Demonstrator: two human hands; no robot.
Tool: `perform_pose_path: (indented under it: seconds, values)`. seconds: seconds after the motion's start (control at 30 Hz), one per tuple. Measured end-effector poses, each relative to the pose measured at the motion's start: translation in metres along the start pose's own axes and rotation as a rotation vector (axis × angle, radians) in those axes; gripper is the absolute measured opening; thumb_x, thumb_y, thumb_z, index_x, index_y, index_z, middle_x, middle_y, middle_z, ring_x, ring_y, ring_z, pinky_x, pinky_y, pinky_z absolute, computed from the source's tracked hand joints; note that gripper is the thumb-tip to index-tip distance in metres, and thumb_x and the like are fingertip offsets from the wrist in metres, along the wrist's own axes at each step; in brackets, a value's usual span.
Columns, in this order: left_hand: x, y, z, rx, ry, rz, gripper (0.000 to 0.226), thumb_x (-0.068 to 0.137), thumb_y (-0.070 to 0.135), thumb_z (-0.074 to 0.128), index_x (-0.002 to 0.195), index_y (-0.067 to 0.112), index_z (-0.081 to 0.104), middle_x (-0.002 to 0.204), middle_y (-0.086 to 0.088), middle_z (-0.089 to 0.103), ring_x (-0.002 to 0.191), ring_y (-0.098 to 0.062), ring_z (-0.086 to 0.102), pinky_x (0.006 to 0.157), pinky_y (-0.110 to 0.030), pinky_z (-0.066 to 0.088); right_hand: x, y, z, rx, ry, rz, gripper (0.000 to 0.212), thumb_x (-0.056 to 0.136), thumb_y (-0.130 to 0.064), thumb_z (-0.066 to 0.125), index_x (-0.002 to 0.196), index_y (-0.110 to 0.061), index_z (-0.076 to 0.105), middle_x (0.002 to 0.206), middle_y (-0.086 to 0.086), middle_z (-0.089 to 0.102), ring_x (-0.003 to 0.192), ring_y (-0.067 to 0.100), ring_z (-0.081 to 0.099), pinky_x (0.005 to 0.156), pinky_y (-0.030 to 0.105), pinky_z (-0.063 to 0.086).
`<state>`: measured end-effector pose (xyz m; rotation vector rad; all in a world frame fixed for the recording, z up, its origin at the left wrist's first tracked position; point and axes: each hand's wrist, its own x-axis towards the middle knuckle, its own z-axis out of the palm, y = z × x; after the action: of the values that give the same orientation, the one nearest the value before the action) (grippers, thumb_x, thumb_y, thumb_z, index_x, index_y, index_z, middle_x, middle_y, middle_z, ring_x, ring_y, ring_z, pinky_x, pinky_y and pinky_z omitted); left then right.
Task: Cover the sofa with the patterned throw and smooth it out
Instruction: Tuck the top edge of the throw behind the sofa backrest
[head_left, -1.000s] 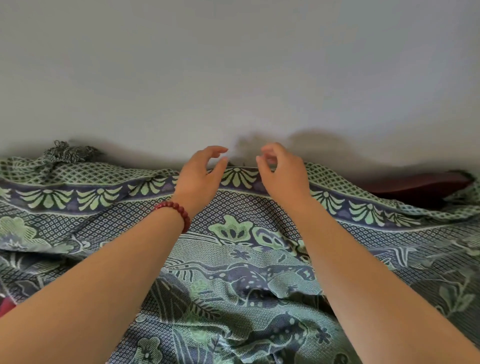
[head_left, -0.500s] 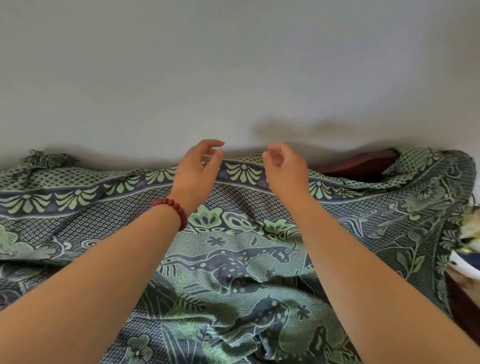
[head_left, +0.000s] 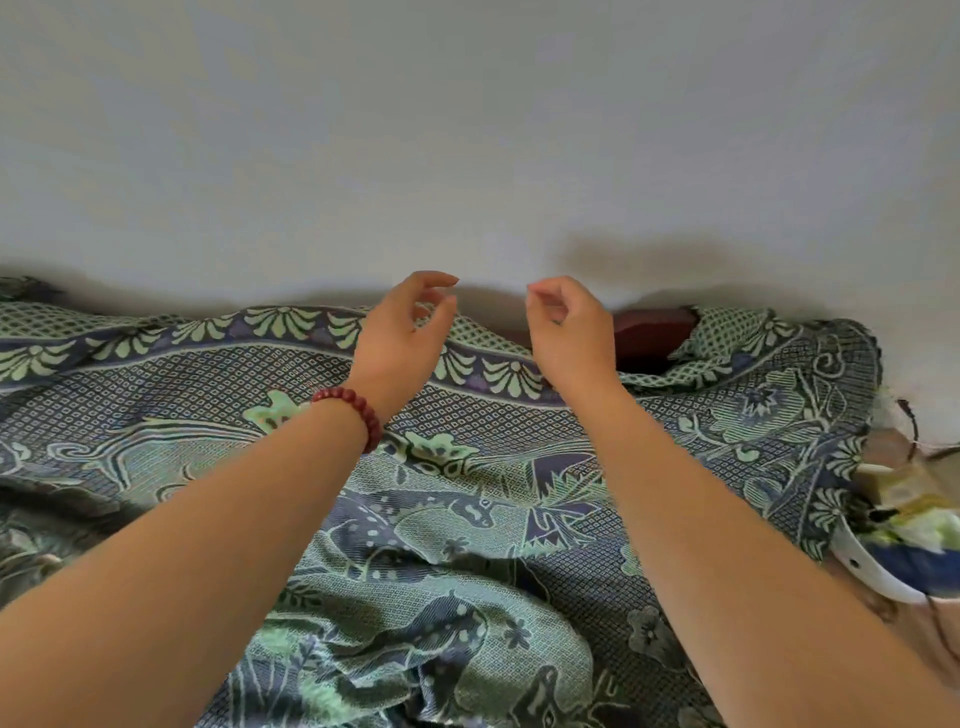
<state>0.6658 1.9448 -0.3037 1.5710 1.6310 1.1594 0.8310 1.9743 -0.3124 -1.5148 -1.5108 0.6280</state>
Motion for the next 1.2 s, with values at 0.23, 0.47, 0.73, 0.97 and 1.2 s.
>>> perform_pose_path:
  seconds: [0.23,0.47,0.73,0.97,1.2]
  values:
    - [-0.001,0.024,0.062,0.029,0.071,-0.111,0.025,0.095,0.032,0.049,0.120,0.029,0.054,0.105,0.016,0.056,0.091,0.010,0.050,0.067,-0.011,0.039,0.027,0.037,-0.043,0.021,-0.135,-0.037,0.015,0.094,-0.022,0.052,0.102,-0.019,0.063,0.097,-0.011,0.062,0.088,0.010,0.060,0.081,0.025,0.049]
    - [0.008,0.015,0.076,0.106,0.081,-0.134,0.028,0.094,0.028,0.052,0.122,0.030,0.051,0.106,0.018,0.057,0.092,0.011,0.051,0.063,-0.011,0.041,0.044,0.064,-0.046,-0.030,-0.223,-0.008,0.019,0.095,-0.021,0.051,0.110,-0.016,0.062,0.101,-0.007,0.062,0.086,0.008,0.056,0.078,0.022,0.046]
    - [0.032,-0.021,0.110,0.399,-0.152,-0.014,0.046,0.086,0.005,0.054,0.125,0.029,0.054,0.124,0.007,0.057,0.116,-0.013,0.049,0.092,-0.030,0.045,0.052,0.108,-0.039,-0.360,-0.370,0.127,0.025,0.093,-0.011,0.047,0.107,-0.009,0.068,0.106,0.007,0.068,0.091,0.021,0.062,0.079,0.029,0.050]
    - [0.043,-0.039,0.123,0.661,-0.223,-0.152,0.046,0.090,0.020,0.049,0.131,0.042,0.045,0.139,0.014,0.043,0.135,-0.010,0.029,0.111,-0.052,0.010,0.070,0.124,-0.026,-0.576,-0.653,0.235,0.025,0.090,-0.001,0.045,0.105,0.002,0.066,0.100,0.018,0.068,0.086,0.029,0.068,0.082,0.040,0.055]
    - [0.056,-0.030,0.120,0.764,-0.212,-0.242,0.037,0.087,0.027,0.051,0.120,0.043,0.055,0.093,0.015,0.056,0.113,-0.018,0.046,0.108,-0.053,0.010,0.080,0.132,-0.017,-0.762,-0.709,0.264,0.022,0.094,-0.021,0.050,0.081,-0.008,0.063,0.072,0.005,0.062,0.063,0.022,0.059,0.054,0.028,0.047]
